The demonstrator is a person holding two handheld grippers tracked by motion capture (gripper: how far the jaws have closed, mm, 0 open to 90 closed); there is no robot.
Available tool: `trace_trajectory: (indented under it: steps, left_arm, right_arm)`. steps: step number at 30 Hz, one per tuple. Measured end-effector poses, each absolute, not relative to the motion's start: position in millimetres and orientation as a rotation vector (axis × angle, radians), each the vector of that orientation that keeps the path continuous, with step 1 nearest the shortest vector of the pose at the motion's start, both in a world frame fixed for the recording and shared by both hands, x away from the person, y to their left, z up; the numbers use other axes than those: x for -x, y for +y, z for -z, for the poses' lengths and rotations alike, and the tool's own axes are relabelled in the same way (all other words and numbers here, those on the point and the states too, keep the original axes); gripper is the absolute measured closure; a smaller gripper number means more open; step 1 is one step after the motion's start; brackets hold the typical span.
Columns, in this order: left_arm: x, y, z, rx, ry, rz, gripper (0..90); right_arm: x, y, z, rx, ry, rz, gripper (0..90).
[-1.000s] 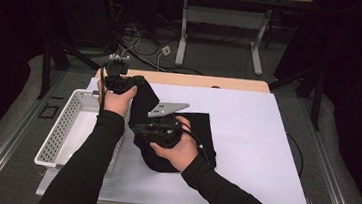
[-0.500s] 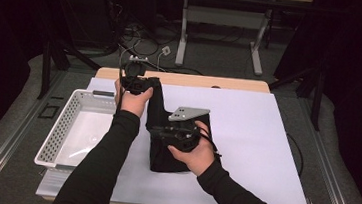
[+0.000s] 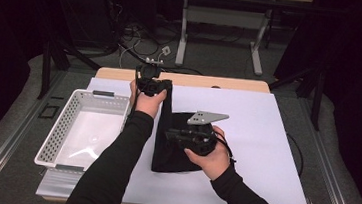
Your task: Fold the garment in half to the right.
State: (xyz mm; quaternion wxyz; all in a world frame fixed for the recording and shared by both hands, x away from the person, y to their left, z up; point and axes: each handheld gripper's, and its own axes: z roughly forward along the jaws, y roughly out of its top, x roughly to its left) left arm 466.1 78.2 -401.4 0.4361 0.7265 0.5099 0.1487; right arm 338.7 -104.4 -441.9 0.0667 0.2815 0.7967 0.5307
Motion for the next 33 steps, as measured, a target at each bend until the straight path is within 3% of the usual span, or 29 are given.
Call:
trace_trajectory:
  steps: [33]
  left_arm:
    - [-477, 36, 433, -1.852, 1.250, -0.320, 85.8]
  right_arm:
    - [-341, -163, 480, -1.023, 2.352, -1.537, 85.3]
